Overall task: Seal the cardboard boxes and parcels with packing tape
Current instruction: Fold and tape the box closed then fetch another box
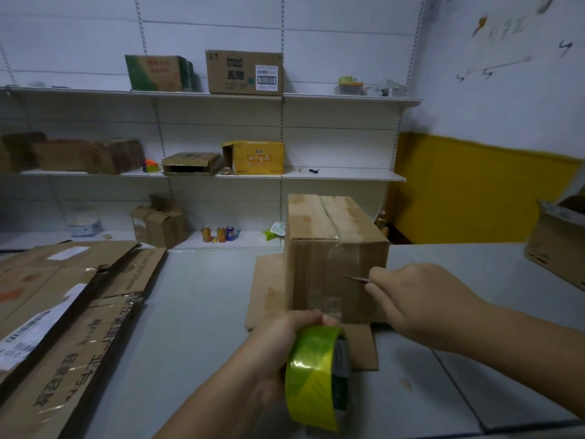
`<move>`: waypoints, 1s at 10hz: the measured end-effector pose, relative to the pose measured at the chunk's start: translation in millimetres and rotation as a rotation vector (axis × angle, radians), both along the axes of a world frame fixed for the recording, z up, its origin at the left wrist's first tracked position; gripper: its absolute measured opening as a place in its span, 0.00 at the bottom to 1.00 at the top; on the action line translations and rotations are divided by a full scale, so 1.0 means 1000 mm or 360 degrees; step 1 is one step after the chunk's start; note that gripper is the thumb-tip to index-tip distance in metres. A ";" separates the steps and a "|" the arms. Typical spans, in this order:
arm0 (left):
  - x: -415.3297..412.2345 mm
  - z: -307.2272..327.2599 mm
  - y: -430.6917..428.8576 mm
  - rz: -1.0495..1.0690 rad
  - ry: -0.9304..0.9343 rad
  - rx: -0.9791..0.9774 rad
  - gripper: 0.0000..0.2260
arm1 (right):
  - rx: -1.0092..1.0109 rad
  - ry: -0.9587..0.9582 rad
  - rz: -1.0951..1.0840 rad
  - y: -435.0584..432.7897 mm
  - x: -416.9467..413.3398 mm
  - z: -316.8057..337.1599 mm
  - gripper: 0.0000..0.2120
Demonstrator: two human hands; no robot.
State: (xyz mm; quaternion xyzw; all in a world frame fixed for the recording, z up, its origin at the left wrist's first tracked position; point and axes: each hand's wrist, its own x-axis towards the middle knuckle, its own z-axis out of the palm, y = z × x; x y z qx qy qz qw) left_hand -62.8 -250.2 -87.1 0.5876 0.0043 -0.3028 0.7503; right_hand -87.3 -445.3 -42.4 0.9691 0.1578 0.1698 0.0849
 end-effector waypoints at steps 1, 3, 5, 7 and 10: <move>0.003 -0.006 0.003 0.0063 -0.0119 0.0036 0.10 | 0.0179 -0.0163 0.0268 0.000 -0.002 -0.006 0.12; -0.003 -0.004 0.009 0.0094 -0.0187 0.0181 0.13 | 0.0489 -0.0606 0.0304 0.003 0.030 0.049 0.23; -0.012 0.005 0.016 0.0077 -0.0383 0.0239 0.09 | 0.0134 -0.0227 0.0095 0.015 0.058 0.021 0.27; -0.022 0.014 0.030 0.0086 -0.0381 0.0229 0.13 | 0.0245 -0.0496 0.0269 0.007 0.068 0.007 0.32; -0.037 0.023 0.043 0.0166 -0.0429 0.0278 0.09 | 0.0313 -0.0416 0.0123 0.006 0.067 0.006 0.43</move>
